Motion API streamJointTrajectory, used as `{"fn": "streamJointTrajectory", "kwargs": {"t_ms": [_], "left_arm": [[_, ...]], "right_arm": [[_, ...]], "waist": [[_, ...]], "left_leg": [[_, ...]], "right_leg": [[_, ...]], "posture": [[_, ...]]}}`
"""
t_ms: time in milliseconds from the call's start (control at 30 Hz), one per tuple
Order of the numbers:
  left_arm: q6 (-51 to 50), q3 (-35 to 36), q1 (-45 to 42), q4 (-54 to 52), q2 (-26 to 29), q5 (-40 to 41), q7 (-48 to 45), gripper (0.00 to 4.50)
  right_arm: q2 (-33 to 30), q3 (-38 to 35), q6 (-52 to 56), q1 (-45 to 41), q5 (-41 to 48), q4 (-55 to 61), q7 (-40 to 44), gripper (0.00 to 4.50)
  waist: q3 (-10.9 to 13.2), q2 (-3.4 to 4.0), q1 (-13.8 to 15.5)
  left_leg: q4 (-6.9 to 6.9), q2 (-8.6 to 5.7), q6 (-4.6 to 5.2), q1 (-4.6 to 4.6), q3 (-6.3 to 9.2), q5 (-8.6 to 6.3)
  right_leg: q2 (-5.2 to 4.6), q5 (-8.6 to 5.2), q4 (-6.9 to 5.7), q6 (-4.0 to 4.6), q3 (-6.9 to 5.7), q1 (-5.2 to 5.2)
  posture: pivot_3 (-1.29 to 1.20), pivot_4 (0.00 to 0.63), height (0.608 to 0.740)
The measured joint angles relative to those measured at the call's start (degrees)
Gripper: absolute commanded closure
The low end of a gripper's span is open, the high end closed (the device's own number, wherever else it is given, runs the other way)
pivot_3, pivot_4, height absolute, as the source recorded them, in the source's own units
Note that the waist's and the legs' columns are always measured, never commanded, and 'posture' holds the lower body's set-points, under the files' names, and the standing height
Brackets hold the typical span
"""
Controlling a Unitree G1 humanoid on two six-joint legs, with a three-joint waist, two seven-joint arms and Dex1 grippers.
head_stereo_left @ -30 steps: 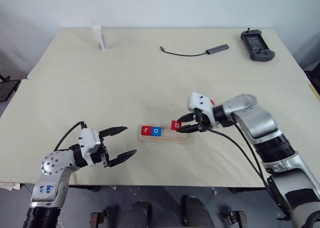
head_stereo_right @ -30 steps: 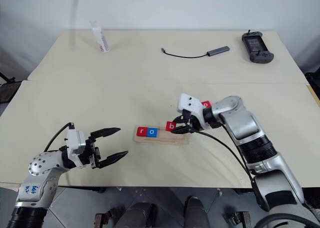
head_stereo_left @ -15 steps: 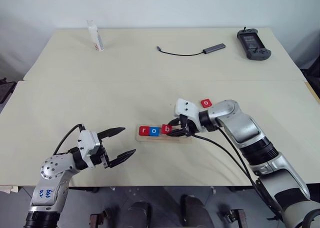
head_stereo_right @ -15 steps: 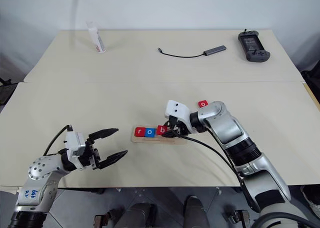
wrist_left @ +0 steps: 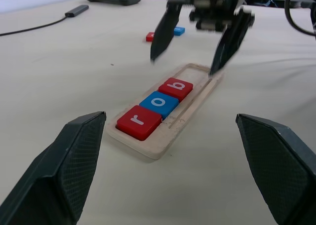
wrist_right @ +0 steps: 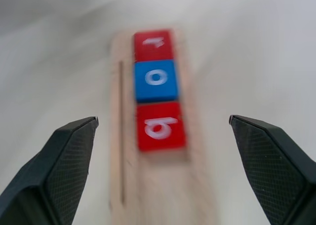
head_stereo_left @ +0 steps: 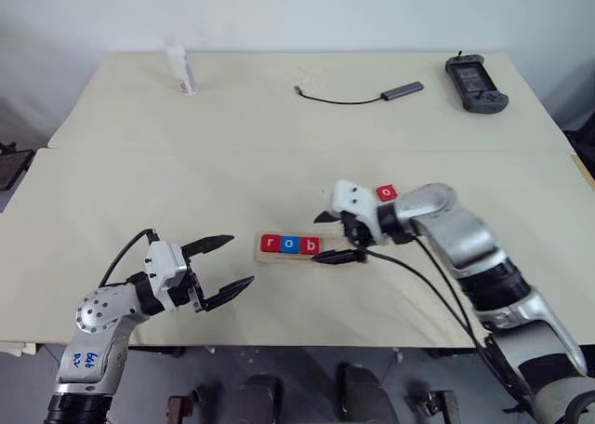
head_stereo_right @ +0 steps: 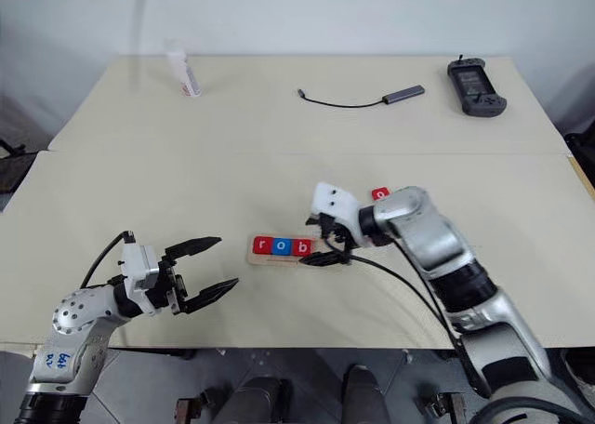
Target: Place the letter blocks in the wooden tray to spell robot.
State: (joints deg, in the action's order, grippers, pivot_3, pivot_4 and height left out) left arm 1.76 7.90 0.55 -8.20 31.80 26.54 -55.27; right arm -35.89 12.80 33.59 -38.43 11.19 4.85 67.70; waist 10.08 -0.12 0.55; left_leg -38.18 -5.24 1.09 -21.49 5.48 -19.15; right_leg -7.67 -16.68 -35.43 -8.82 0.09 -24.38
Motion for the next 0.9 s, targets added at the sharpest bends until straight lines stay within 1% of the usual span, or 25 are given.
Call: {"fn": "streamJointTrajectory", "kwargs": {"t_ms": [100, 167, 300, 400, 467, 533, 633, 767, 900], "left_arm": [[0.13, -0.41, -0.92, 0.48, -0.11, 0.00, -0.89, 0.00], [0.24, -1.42, -2.87, 2.13, -0.39, 0.00, -2.04, 0.00], [0.61, -2.80, -5.94, 6.18, -0.83, -0.14, -3.92, 0.00], [0.69, -3.64, -9.40, 9.59, -1.38, -0.10, -5.48, 0.00], [0.08, -3.62, -11.00, 11.78, -1.49, 0.09, -6.14, 0.00], [-0.54, -3.60, -12.39, 13.98, -1.73, 0.14, -6.51, 0.00], [-0.28, -3.67, -14.15, 15.77, -1.97, 0.12, -7.13, 0.00], [0.20, -3.72, -14.76, 16.93, -2.15, 0.09, -8.25, 0.00], [0.94, -3.73, -15.49, 17.85, -2.38, -0.06, -8.58, 0.00]], "right_arm": [[-1.83, -7.58, -4.69, 8.43, 2.05, 2.34, -1.87, 0.04], [-1.76, -14.73, -9.14, 16.38, 4.45, 3.56, -3.54, 0.04], [-1.47, -25.36, -13.82, 26.70, 7.36, 5.32, -7.94, 0.04], [0.97, -34.55, -17.77, 36.33, 8.46, 7.27, -12.97, 0.04], [3.82, -38.96, -20.07, 43.19, 8.49, 8.84, -16.52, 0.04], [6.33, -41.31, -21.73, 47.86, 8.52, 10.30, -19.59, 0.04], [9.03, -43.35, -24.60, 51.51, 8.78, 11.74, -22.96, 0.04], [12.67, -43.34, -25.93, 53.40, 10.62, 13.40, -26.37, 0.04], [13.12, -43.03, -26.24, 52.90, 11.06, 13.36, -28.71, 0.04]], "waist": [[-0.01, -0.01, 0.30], [-0.01, -0.01, 0.77], [-0.01, -0.01, 0.72], [-0.01, -0.01, 0.83], [-0.01, -0.01, 0.85], [-0.02, 0.00, 0.59], [-0.02, 0.00, 0.00], [-0.02, 0.01, -0.64], [-0.02, 0.01, -0.56]], "left_leg": [[0.03, 0.02, 0.00, 0.00, -0.03, 0.00], [0.02, 0.02, 0.00, 0.01, -0.06, 0.00], [-0.02, 0.06, -0.01, 0.04, -0.20, 0.00], [0.00, 0.07, -0.02, 0.09, -0.20, 0.01], [0.01, 0.07, -0.02, 0.11, -0.20, 0.01], [0.01, 0.05, -0.01, 0.19, -0.39, 0.01], [0.00, 0.08, -0.02, 0.33, -0.46, 0.02], [-0.01, 0.14, -0.06, 0.37, -0.46, 0.04], [-0.02, 0.12, -0.05, 0.38, -0.45, 0.05]], "right_leg": [[0.01, 0.00, 0.03, 0.00, 0.00, 0.00], [0.02, 0.00, 0.02, 0.00, -0.01, 0.00], [0.04, 0.00, -0.03, 0.00, 0.06, 0.00], [0.07, 0.00, -0.08, 0.00, 0.06, 0.02], [0.08, 0.00, -0.09, 0.00, 0.07, 0.03], [0.06, 0.00, -0.12, -0.01, 0.22, 0.03], [0.08, 0.00, -0.09, -0.02, 0.28, 0.07], [0.12, 0.00, -0.11, -0.01, 0.31, 0.08], [0.10, 0.00, -0.11, -0.01, 0.32, 0.08]], "posture": [[0.00, 0.150, 0.740], [0.00, 0.150, 0.740], [0.00, 0.150, 0.740], [0.00, 0.150, 0.740], [0.00, 0.150, 0.740], [0.00, 0.150, 0.740], [0.00, 0.150, 0.740], [0.00, 0.150, 0.740], [0.00, 0.150, 0.740]]}}
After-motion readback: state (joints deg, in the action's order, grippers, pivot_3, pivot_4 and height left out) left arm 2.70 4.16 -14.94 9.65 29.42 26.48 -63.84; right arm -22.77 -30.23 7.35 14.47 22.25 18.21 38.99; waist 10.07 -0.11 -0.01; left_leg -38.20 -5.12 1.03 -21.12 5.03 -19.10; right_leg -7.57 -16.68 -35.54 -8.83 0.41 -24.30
